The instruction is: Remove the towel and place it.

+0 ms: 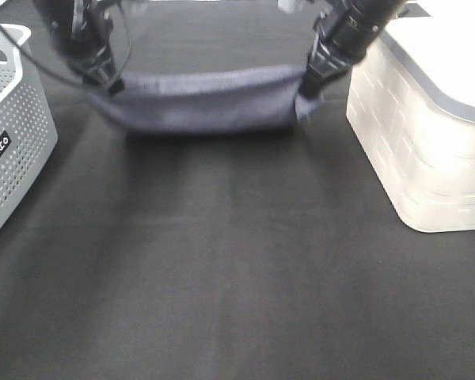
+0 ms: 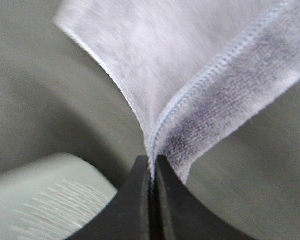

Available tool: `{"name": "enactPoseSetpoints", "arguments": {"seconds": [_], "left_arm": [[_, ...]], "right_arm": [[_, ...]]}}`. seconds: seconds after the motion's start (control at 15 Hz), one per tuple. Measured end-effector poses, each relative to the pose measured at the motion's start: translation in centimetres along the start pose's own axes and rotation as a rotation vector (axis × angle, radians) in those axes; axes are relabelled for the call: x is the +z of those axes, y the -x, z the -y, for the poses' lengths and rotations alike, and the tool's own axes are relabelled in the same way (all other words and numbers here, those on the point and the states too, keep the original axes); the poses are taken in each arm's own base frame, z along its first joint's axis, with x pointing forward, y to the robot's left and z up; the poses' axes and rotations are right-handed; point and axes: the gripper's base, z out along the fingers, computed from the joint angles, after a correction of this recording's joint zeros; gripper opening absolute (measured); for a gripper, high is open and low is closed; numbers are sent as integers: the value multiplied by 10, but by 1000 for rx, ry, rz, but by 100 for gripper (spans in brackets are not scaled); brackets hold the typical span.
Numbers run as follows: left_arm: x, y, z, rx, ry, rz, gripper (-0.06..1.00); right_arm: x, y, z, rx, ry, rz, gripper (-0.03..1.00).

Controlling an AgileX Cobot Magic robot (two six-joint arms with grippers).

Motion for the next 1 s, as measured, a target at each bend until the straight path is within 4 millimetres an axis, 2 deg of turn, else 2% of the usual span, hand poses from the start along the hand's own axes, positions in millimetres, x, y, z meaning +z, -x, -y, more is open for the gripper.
{"name": "enactPoseSetpoints", "arguments": {"seconds": [0.13,0.27,0.4,0.73,1.0], "left_arm": [[0,-6,12,23,-133,-63,0],[5,-9,19,38,-185,-72,0],[15,-15,29,31,-243,-96,0],[43,-39,54,29,-358,-209,0],[52,-49,65,40,-408,-245,0]], "right_arm": [[-1,-8,-9,30,97,-91,0],[0,-10,-11,65,123,-107,0],[11,-17,-17,106,166,-135,0],[44,-51,-35,208,273,-277,0],[38,-70,-55,234,314,-322,0]]}}
